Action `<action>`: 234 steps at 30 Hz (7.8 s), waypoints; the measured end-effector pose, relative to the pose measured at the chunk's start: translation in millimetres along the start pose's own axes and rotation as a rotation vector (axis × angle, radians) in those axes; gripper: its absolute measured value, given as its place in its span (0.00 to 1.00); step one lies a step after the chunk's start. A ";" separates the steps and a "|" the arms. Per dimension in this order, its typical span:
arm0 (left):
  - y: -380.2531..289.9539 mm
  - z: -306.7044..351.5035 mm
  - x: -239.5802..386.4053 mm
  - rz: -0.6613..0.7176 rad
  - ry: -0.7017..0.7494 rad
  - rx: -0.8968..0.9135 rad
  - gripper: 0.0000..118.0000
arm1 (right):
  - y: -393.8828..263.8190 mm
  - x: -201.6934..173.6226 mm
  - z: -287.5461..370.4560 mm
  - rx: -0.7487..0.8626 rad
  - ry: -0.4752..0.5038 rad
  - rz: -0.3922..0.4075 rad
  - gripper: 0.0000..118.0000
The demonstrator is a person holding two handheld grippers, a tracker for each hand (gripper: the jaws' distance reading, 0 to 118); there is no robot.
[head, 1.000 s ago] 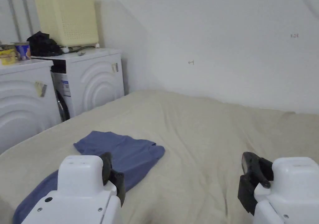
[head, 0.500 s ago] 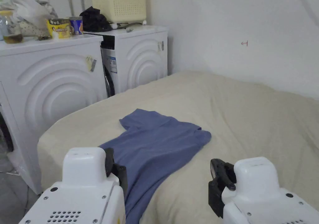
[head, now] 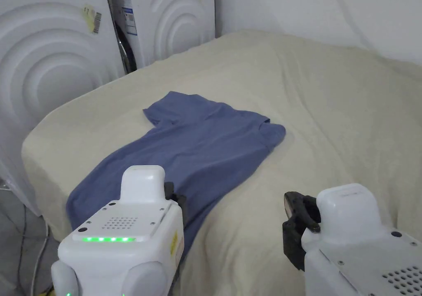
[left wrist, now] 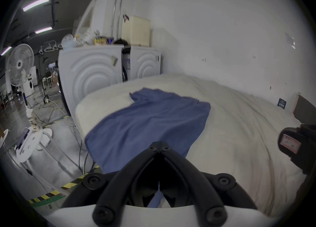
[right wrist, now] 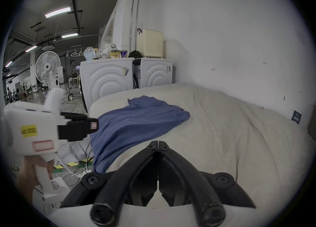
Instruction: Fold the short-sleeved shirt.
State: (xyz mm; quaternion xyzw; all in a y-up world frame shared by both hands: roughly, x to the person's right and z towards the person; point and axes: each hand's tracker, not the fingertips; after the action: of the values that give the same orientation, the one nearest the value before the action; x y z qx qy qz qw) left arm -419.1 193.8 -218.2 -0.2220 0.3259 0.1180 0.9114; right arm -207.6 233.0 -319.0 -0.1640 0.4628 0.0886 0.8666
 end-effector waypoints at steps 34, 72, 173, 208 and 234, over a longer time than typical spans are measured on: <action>35.4 -130.5 -13.1 -0.015 -0.005 -0.302 0.09 | -17.0 18.9 -11.2 -0.134 -0.005 -0.034 0.00; 166.7 186.0 345.0 -0.497 -0.971 0.220 0.09 | -38.0 187.9 330.3 0.163 -0.745 -0.308 0.00; -52.4 72.1 301.2 -0.514 -0.677 -0.359 0.04 | -95.4 472.2 129.6 -0.616 -0.536 -0.481 0.01; 256.0 48.1 266.2 -0.308 -0.509 0.175 0.04 | 191.3 516.7 348.9 -0.021 -0.748 -0.472 0.01; 440.4 -54.5 346.8 -0.247 -0.425 0.323 0.04 | 308.0 606.8 319.8 0.098 -0.842 -0.428 0.01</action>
State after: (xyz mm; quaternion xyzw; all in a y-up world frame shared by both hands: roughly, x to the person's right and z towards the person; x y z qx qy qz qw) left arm -343.6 576.6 -624.2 -0.0826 0.1129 -0.0033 0.9902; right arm 282.9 637.8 -720.0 -0.1642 0.0308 -0.0551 0.9844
